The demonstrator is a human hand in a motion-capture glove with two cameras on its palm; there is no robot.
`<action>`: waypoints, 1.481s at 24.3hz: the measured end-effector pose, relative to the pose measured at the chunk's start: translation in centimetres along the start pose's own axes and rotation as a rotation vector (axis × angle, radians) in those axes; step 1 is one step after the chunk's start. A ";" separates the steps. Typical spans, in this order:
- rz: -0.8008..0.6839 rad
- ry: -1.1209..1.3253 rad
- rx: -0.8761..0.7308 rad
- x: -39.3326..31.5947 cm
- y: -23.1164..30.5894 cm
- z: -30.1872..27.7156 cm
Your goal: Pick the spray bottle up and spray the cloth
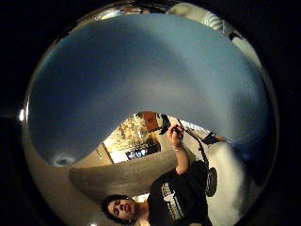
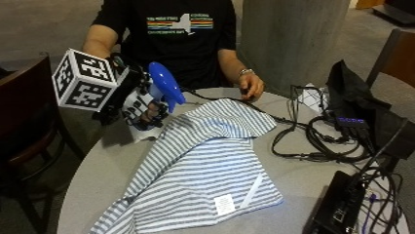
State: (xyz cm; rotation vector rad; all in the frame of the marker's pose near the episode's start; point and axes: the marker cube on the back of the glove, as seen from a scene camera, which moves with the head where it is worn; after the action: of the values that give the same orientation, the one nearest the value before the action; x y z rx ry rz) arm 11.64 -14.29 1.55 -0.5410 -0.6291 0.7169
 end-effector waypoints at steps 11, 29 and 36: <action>0.080 0.070 -0.021 0.6 1.1 0.1; -0.106 -0.037 0.130 -2.5 2.8 0.0; -0.529 -0.350 0.303 -12.0 4.0 6.5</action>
State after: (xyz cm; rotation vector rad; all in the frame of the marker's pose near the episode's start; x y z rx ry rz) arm -1.60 -19.04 -0.63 0.0441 -0.9241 0.3911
